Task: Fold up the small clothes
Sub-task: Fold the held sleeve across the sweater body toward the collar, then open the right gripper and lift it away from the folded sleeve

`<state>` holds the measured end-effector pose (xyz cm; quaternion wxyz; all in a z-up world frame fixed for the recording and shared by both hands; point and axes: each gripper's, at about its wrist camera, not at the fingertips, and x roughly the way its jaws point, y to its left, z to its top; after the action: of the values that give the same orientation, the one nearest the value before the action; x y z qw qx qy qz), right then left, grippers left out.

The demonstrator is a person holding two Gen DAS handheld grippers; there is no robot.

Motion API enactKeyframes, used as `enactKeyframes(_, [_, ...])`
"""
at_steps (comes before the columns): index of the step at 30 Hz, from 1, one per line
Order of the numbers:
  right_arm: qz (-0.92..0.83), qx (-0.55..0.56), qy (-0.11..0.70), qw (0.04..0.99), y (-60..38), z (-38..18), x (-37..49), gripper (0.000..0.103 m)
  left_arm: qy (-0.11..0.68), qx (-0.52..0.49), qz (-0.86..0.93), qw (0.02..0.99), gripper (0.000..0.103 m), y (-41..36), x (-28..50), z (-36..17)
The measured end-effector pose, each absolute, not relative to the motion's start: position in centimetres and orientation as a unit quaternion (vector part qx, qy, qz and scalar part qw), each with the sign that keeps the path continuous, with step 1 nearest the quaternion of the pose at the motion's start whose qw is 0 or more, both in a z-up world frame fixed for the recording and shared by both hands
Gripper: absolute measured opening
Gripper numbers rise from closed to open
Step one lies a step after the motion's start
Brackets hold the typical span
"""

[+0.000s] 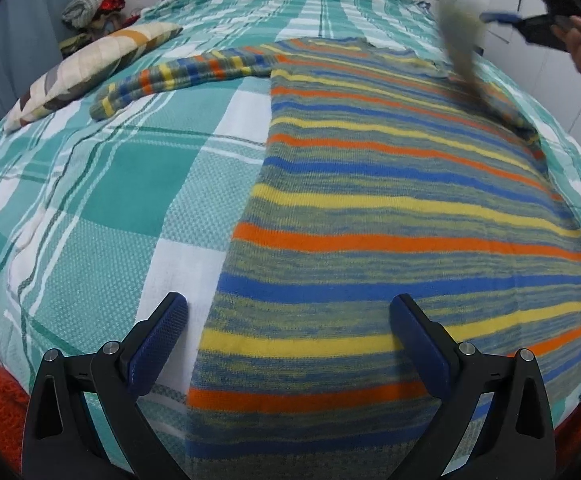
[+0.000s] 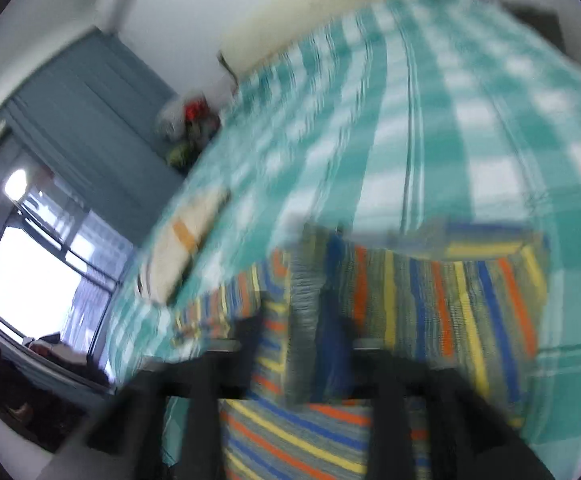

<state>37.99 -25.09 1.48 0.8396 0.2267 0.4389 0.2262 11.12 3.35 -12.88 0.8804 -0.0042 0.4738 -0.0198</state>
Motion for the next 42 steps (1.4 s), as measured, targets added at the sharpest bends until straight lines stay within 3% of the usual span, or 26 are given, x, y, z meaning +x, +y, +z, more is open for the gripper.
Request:
enactKeyframes(6, [0.192,0.230,0.438,0.847,-28.5,-0.1,38.9,0.055,0.472,-0.010,-0.027,0.881,0.102,3.2,11.4,-12.6])
enactKeyframes(11, [0.146,0.160,0.506,0.835,-31.2,-4.9,37.6,0.055,0.472,0.006,-0.026,0.881,0.102,2.3,11.6,-13.1])
enactKeyframes(13, [0.119,0.133,0.542,0.821,-32.5,-8.2,37.1,0.049,0.469,0.014,-0.025,0.883,0.102,2.1,11.5,-13.1])
enactKeyframes(14, [0.097,0.127,0.564,0.810,-33.7,-10.3,36.8,0.031,0.469,0.016,-0.026,0.883,0.102,2.1,11.5,-13.1])
enactKeyframes(15, [0.071,0.125,0.575,0.806,-35.3,-11.7,36.3,0.000,0.469,0.016,-0.026,0.883,0.102,2.2,11.4,-13.1])
enactKeyframes(19, [-0.005,0.118,0.549,0.828,-39.2,-11.0,34.8,0.010,0.470,0.013,-0.026,0.882,0.102,2.3,11.5,-13.1])
enactKeyframes(23, [0.068,0.105,0.518,0.846,-37.4,-8.0,33.8,0.010,0.468,0.017,-0.025,0.883,0.102,2.1,11.6,-13.2])
enactKeyframes(26, [0.141,0.108,0.525,0.832,-34.9,-8.4,33.1,0.018,0.468,0.019,-0.025,0.883,0.102,2.0,11.5,-13.3])
enactKeyframes(29, [0.094,0.039,0.560,0.822,-34.0,-11.3,32.5,0.013,0.471,0.028,-0.027,0.881,0.102,2.0,11.3,-13.5])
enactKeyframes(30, [0.063,0.038,0.561,0.825,-34.9,-12.0,32.2,0.003,0.471,0.029,-0.027,0.881,0.102,2.0,11.2,-13.4])
enactKeyframes(32, [0.034,0.082,0.541,0.837,-36.8,-11.6,30.7,0.002,0.472,0.028,-0.029,0.881,0.102,2.1,10.9,-13.0])
enactKeyframes(33, [0.025,0.082,0.532,0.842,-36.9,-11.1,29.9,0.014,0.469,0.027,-0.032,0.882,0.102,2.1,10.7,-12.7])
enactKeyframes(37, [0.063,0.036,0.509,0.857,-33.5,-8.4,24.3,0.020,0.450,0.033,-0.049,0.891,0.102,1.5,10.3,-11.7])
enactKeyframes(42, [0.106,0.015,0.485,0.868,-26.7,-8.1,14.1,0.040,0.452,0.046,-0.062,0.889,0.102,0.3,10.2,-12.3])
